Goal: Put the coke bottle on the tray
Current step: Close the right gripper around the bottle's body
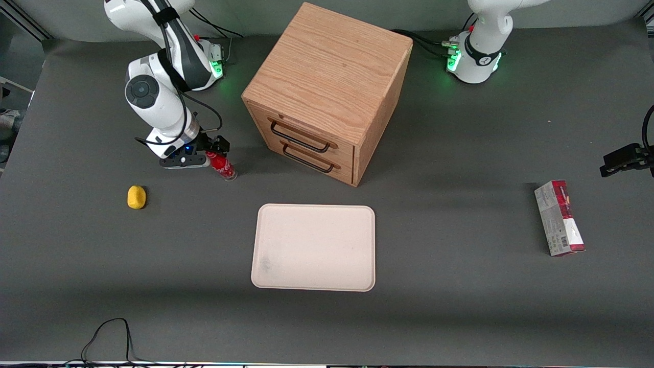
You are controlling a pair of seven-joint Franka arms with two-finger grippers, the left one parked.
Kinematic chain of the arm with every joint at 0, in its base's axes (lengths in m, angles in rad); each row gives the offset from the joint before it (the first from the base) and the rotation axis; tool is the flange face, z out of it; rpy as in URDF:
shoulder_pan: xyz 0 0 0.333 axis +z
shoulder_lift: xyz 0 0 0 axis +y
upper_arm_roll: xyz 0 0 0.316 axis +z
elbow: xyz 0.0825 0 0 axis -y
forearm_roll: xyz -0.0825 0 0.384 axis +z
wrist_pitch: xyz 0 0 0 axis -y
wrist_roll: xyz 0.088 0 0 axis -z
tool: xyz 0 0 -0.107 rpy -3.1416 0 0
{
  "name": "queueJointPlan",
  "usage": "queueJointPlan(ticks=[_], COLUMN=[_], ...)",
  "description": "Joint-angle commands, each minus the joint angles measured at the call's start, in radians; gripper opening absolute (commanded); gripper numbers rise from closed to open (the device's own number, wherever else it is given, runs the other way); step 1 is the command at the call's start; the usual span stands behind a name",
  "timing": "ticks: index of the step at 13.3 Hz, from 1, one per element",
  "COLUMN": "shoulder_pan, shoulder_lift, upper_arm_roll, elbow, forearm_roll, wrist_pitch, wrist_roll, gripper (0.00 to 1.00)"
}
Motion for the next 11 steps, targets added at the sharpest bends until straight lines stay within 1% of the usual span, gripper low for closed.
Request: queueJointPlan(ticks=[1, 2, 3, 5, 6, 9, 10, 11], shoulder_pan=[0.016, 0.016, 0.016, 0.016, 0.016, 0.016, 0.016, 0.016], shoulder_lift=[-0.002, -0.004, -0.004, -0.005, -0.006, -0.013, -0.021, -0.030], upper_arm_roll=[-0.003, -0.003, -0.003, -0.003, -0.003, -0.002, -0.002, -0.002], elbow=[0.007, 0.007, 0.007, 0.007, 0.008, 0.019, 0.036, 0.078], forearm_roll=[0.001, 0.001, 0.001, 0.001, 0.001, 0.001, 0.001, 0.001], wrist_pitch=[0.005, 0.005, 0.003, 0.002, 0.000, -0.004, -0.032, -0.094], wrist_roll=[0.035, 0.035, 0.035, 0.035, 0.036, 0.036, 0.038, 0.036], gripper=[0.70, 0.53, 0.38, 0.04, 0.00, 0.00, 0.00, 0.00])
